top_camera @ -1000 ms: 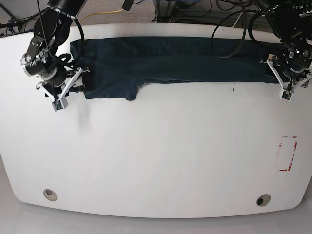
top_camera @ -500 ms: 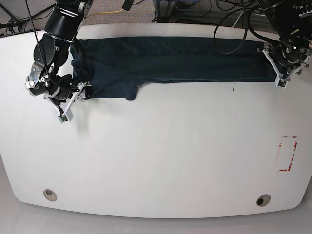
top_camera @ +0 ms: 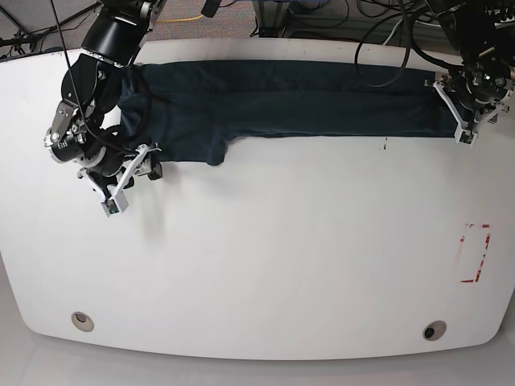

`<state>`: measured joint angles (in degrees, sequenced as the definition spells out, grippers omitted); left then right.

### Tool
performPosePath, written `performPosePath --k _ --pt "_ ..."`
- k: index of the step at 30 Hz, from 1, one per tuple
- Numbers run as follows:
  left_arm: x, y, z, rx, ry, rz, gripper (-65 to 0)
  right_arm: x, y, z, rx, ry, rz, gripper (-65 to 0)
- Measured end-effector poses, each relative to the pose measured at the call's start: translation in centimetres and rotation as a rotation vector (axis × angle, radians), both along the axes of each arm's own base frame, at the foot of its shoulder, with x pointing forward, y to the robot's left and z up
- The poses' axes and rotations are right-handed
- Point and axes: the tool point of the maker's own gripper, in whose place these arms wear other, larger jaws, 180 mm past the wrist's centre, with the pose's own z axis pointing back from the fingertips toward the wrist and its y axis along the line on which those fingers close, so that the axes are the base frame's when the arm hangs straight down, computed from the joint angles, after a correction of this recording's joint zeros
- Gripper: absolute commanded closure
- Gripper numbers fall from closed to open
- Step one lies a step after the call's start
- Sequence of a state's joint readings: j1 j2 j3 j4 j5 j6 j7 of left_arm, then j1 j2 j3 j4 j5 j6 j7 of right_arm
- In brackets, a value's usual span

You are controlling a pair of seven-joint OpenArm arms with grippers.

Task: Fold the T-shirt properly
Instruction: 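Regrasp the folded strip end with the right gripper and tuck it inward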

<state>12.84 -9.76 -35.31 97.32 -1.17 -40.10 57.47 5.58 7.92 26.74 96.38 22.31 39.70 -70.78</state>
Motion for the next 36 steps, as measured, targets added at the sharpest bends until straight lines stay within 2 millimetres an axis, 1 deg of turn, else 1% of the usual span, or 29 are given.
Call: performPosePath --k 2,4,7,8,10,12,17,20,23,25,27,30,33,34,36 --pt "0.0 0.0 0.0 0.0 0.001 0.0 -40.7 -0.1 0.0 -0.2 -0.008 0.009 0.001 -37.7" --pt "0.0 0.0 0.0 0.0 0.0 0.0 -40.7 -0.6 -0.1 -0.8 -0.02 0.035 0.001 -37.7" --pt "0.0 0.0 0.0 0.0 0.0 0.0 -40.7 -1.2 1.2 -2.3 -0.041 0.091 0.061 -37.7" --pt "0.0 0.0 0.0 0.0 0.0 0.0 -40.7 -1.4 2.1 -2.6 -0.04 0.103 0.09 -37.7" --pt "0.0 0.0 0.0 0.0 0.0 -0.001 -40.7 -1.4 3.6 -2.7 -0.019 0.1 0.125 -37.7" --pt "0.1 -0.1 0.0 -0.002 -0.002 -0.002 -40.7 -1.3 4.4 -2.7 0.001 0.085 0.141 -37.7" --pt "0.0 0.0 0.0 0.0 0.0 -0.002 -40.7 -2.6 4.8 -4.1 0.001 0.118 0.158 -37.7" --pt "0.0 0.0 0.0 0.0 0.0 -0.002 -40.7 -2.6 5.5 -5.1 0.013 0.124 0.18 -37.4" --pt "0.1 0.0 0.0 -0.001 -0.001 -0.001 -40.7 -2.2 6.8 -5.6 0.085 0.102 0.181 -37.1" --pt "0.0 -0.1 0.0 -0.002 -0.001 -0.001 -40.7 -1.9 7.1 -5.7 0.125 0.075 0.17 -36.0" --pt "0.0 -0.1 0.0 -0.001 0.0 -0.001 -40.7 -1.9 6.8 -5.8 0.127 0.075 0.168 -32.0" --pt "0.0 0.0 0.0 -0.001 0.0 -0.001 -40.7 -1.9 6.4 -5.9 0.115 0.08 0.166 -18.4" --pt "0.0 -0.1 0.0 -0.001 0.0 -0.002 -40.7 -2.1 6.2 -6.1 0.102 0.089 0.165 -2.1" --pt "0.0 0.0 0.0 -0.001 0.0 -0.001 -40.7 -2.2 6.1 -6.1 0.101 0.094 0.164 0.0" --pt "0.0 -0.1 0.0 -0.001 0.0 -0.002 -40.7 -2.3 6.2 -6.2 0.101 0.096 0.164 0.0"
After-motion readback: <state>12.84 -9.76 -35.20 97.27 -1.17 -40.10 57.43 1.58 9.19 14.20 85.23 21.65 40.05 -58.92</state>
